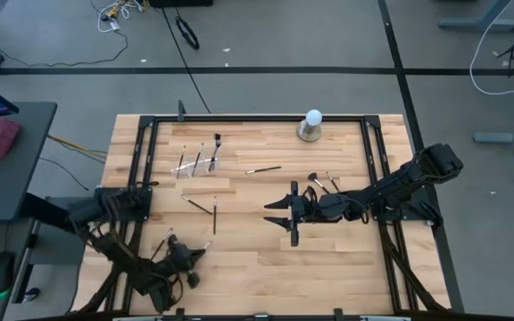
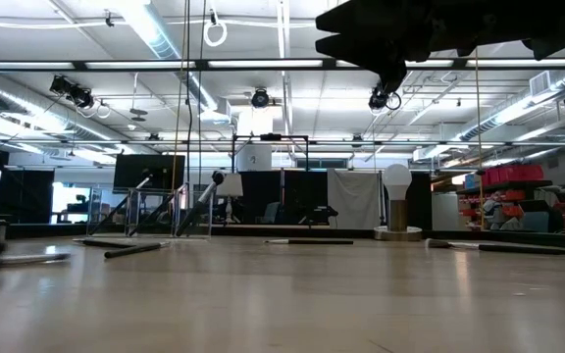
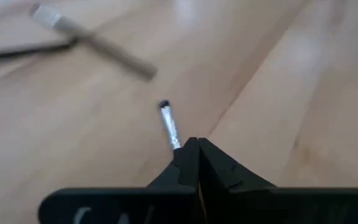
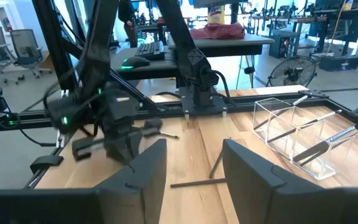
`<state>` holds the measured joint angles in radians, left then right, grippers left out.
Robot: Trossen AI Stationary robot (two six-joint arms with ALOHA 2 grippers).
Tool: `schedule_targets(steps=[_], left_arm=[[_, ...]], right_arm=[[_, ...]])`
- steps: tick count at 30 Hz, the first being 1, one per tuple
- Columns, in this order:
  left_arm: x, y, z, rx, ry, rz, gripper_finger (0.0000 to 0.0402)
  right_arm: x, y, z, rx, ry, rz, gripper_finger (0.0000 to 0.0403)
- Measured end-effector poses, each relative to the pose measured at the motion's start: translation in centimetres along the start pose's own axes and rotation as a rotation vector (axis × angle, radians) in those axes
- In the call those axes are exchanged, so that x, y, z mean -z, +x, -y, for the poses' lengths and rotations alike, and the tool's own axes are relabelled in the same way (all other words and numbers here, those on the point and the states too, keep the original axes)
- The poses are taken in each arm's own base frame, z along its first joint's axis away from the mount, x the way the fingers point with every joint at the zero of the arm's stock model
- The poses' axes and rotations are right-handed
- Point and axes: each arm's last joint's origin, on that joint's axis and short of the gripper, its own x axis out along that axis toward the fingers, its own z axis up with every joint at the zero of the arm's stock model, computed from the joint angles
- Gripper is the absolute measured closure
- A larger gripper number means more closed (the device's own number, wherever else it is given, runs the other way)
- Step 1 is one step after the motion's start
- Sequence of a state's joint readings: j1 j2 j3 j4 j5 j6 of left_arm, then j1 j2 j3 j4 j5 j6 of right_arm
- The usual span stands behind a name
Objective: Put items in baskets/containers
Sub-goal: Put the black eyeshadow brush into the left section of the transparent organizer
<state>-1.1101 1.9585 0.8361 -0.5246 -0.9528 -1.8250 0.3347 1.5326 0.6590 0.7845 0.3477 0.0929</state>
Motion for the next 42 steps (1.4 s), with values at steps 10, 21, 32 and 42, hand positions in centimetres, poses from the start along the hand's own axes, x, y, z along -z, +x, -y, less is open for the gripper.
schedule_targets(steps=[10,21,32,42], left_arm=[[-6.4,-2.9,-0.2,-0.012,0.060,-0.143,0.0369],[-8.0,-3.4,-1.9,-0.194,-0.142,-0.399,0.0222],[-8.0,-2.4,-5.8,-0.648,-0.294,-0.548,0.0140],[-7.5,-1.7,-7.5,-0.621,-0.383,-0.609,0.0164]], right_arm=[[0.3,0.0,0.0,0.003,-0.013,-0.028,0.0245],[0.4,0.0,0.0,0.003,-0.011,-0.036,0.0245],[0.4,0.0,0.0,0.003,-0.013,-0.037,0.0245],[0.4,0.0,0.0,0.004,-0.020,-0.043,0.0245]])
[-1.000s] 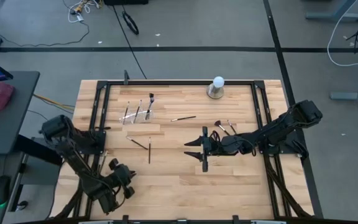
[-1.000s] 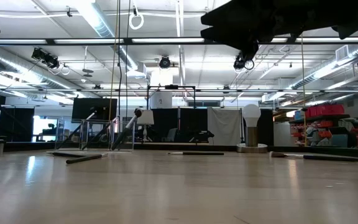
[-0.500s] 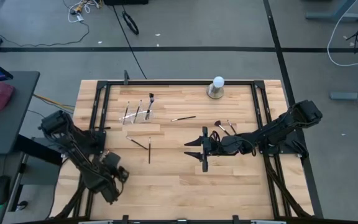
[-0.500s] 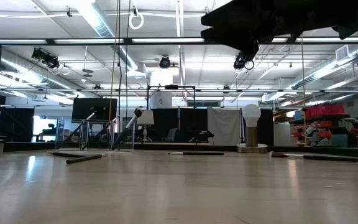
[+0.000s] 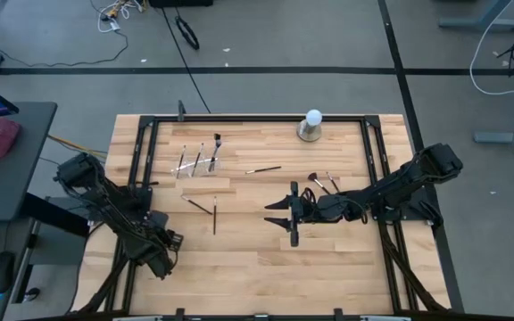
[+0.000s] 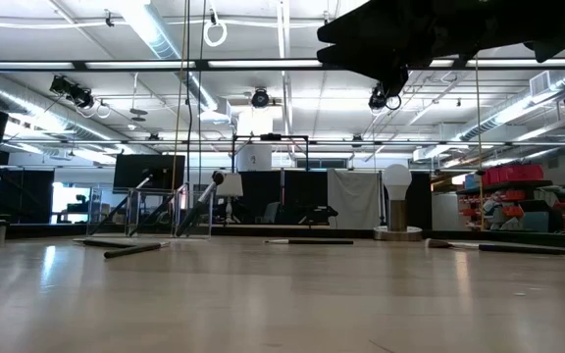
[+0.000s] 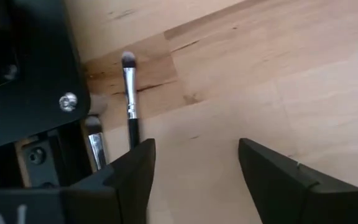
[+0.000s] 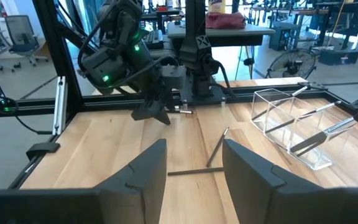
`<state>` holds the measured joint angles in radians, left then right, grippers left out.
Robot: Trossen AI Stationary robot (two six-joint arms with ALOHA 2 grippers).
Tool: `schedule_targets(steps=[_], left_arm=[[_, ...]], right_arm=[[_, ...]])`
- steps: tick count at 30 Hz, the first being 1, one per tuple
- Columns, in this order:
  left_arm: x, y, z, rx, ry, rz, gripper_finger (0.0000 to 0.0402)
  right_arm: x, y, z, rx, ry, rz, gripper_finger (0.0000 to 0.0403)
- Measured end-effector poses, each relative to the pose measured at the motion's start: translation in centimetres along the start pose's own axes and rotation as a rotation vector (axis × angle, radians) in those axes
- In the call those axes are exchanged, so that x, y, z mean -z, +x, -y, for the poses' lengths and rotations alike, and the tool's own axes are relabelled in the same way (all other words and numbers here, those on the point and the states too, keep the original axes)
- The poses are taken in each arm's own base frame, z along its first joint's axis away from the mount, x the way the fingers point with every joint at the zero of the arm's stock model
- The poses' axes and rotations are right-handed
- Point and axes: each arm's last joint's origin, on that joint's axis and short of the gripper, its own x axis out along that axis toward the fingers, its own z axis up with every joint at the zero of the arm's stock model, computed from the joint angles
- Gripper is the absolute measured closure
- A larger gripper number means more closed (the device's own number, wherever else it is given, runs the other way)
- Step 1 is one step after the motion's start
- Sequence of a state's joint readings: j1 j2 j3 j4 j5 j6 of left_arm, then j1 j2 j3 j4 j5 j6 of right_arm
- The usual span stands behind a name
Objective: Put items in baskets/containers
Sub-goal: Put the black eyeshadow brush into the left section of the transparent organizer
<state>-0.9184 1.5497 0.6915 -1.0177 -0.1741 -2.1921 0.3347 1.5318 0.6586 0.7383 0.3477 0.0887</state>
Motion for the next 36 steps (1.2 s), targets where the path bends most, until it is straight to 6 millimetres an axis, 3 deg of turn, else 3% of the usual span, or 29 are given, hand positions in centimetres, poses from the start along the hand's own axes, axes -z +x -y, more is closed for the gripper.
schedule_targets(steps=[9,19,24,33,36], left_arm=[[-2.0,-1.5,-2.6,0.021,-0.006,-0.097,0.0159],[-2.4,2.0,-4.4,0.143,-0.052,-0.205,0.0195],[-2.4,1.9,-4.2,0.156,-0.036,-0.190,0.0241],[-2.3,1.8,-3.9,0.218,-0.016,-0.155,0.0369],[-2.2,1.8,-3.8,0.264,0.015,-0.123,0.0390]], right_arm=[[0.0,0.0,0.0,0.000,-0.001,0.000,0.0245],[0.1,0.0,0.0,-0.001,-0.003,-0.007,0.0245],[0.1,0.0,0.0,-0.001,-0.004,-0.009,0.0245],[0.1,0.0,0.0,-0.002,-0.004,-0.013,0.0245],[0.2,0.0,-0.1,-0.004,-0.006,-0.018,0.0245]])
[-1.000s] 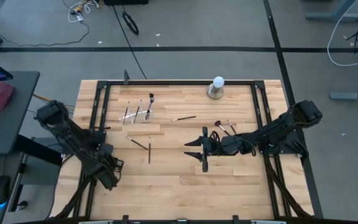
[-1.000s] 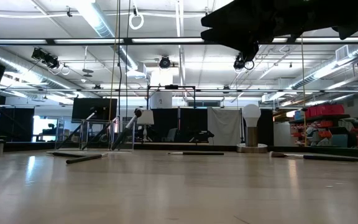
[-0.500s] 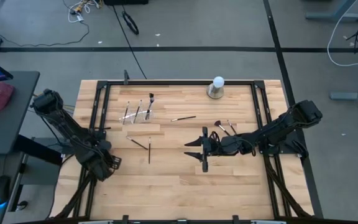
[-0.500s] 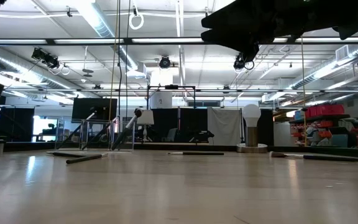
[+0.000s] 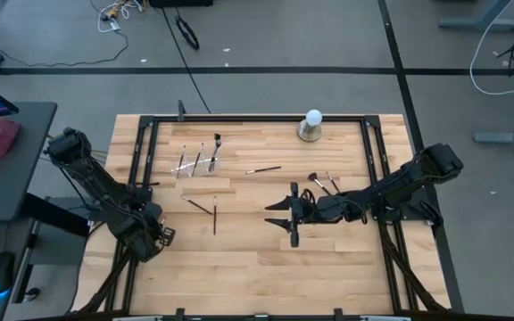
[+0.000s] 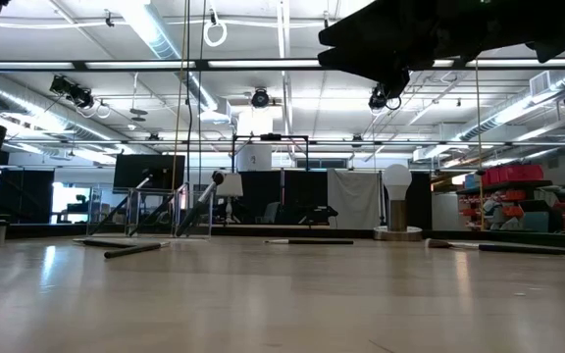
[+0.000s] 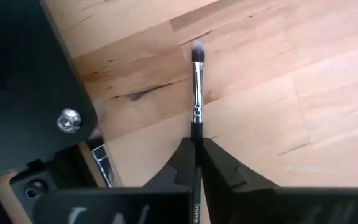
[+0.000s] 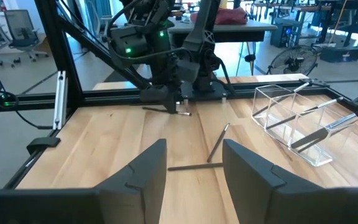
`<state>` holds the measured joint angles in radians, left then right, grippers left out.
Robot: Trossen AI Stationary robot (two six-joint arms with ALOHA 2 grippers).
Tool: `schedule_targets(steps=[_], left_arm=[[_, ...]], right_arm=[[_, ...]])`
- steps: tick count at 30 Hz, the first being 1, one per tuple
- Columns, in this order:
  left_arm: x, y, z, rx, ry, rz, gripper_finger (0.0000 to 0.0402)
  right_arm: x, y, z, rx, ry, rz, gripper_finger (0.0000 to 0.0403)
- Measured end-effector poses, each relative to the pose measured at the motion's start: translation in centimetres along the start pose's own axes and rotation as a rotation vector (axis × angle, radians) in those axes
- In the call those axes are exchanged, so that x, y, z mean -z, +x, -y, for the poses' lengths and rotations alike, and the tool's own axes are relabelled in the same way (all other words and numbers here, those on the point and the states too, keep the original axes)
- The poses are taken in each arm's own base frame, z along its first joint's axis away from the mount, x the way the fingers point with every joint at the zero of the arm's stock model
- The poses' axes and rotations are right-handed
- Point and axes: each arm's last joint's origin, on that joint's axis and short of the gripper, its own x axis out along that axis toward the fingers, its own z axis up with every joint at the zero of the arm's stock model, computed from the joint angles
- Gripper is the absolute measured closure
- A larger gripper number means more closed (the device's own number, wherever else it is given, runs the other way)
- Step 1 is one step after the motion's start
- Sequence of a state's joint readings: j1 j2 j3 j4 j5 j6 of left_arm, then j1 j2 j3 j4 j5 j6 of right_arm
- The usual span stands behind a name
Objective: Put items in baskets/containers
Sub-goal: Put the black eyeshadow brush into the left section of the transparent organizer
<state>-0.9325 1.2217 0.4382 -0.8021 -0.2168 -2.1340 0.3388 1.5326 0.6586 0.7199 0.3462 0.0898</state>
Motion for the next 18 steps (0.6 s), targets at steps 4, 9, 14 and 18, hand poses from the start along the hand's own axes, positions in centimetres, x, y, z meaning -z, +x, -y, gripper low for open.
schedule_targets(steps=[4,9,14,18], left_arm=[[0.1,0.1,0.4,0.068,0.012,0.034,0.0381],[0.5,0.6,1.7,0.215,0.029,0.116,0.0384],[1.3,1.9,3.9,0.369,0.048,0.211,0.0388],[1.6,3.0,5.3,0.430,0.070,0.261,0.0384]], right_arm=[[0.1,-0.1,-0.2,-0.005,-0.007,-0.013,0.0245],[0.1,-0.1,-0.4,-0.012,-0.010,-0.012,0.0245],[0.1,-0.1,-0.4,-0.010,-0.010,-0.012,0.0245],[0.1,-0.1,-0.4,-0.010,-0.010,-0.010,0.0245]])
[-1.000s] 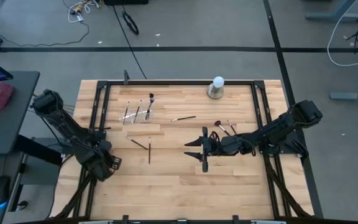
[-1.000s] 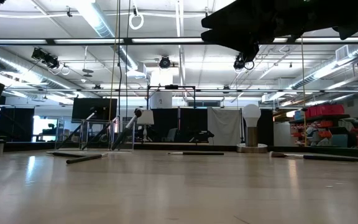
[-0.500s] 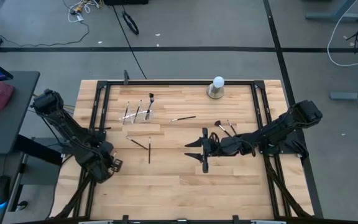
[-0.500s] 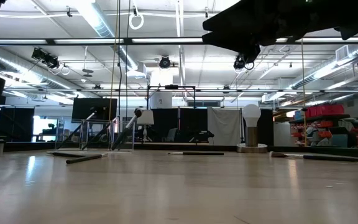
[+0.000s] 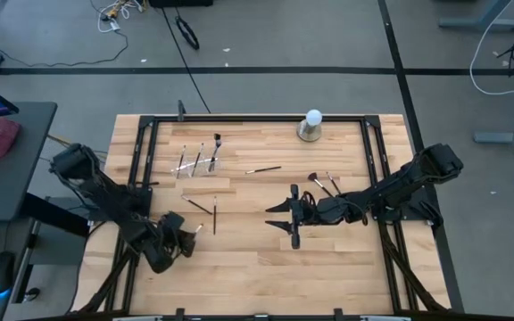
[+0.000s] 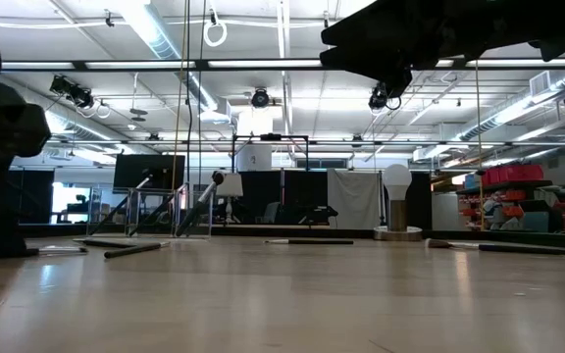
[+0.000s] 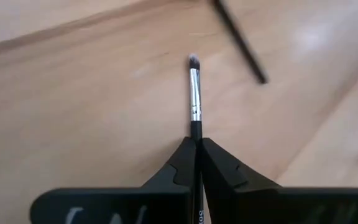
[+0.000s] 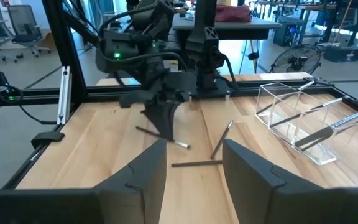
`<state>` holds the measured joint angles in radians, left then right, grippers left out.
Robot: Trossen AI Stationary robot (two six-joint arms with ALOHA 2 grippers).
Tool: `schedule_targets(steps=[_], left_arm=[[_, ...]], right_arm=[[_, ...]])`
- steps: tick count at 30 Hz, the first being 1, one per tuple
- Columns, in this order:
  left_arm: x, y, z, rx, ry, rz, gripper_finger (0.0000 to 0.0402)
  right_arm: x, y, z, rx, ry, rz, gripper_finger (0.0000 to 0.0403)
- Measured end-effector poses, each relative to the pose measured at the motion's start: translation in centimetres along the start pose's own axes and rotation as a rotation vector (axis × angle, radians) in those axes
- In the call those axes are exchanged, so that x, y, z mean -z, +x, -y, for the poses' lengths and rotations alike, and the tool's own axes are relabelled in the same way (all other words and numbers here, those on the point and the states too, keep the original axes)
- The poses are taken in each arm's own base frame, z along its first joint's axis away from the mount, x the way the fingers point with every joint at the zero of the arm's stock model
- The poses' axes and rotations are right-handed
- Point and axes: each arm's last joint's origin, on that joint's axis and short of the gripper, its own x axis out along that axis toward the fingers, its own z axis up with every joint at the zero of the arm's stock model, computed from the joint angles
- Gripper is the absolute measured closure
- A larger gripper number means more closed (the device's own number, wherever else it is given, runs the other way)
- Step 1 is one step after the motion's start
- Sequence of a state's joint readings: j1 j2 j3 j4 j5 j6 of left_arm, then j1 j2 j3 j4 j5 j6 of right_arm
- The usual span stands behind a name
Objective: Put items in baskets/containers
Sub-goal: Put the black eyeshadow brush into the left section of the transparent organizer
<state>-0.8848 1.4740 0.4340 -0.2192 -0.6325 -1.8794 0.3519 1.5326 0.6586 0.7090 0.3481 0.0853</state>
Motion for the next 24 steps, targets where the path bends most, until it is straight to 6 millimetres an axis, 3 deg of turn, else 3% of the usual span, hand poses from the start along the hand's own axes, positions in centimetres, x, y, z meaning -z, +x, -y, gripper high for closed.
schedule_targets(steps=[11,20,24], left_arm=[[-0.1,0.2,1.9,-0.009,0.187,-0.005,0.0371],[0.0,0.1,2.0,-0.006,0.255,-0.004,0.0249],[0.4,-0.3,2.0,0.009,0.340,-0.018,0.0214]], right_arm=[[-0.1,0.0,0.1,0.003,0.002,0.007,0.0245],[-0.1,0.0,0.1,0.003,0.001,0.011,0.0245],[-0.2,0.0,0.0,0.003,0.007,0.015,0.0245]])
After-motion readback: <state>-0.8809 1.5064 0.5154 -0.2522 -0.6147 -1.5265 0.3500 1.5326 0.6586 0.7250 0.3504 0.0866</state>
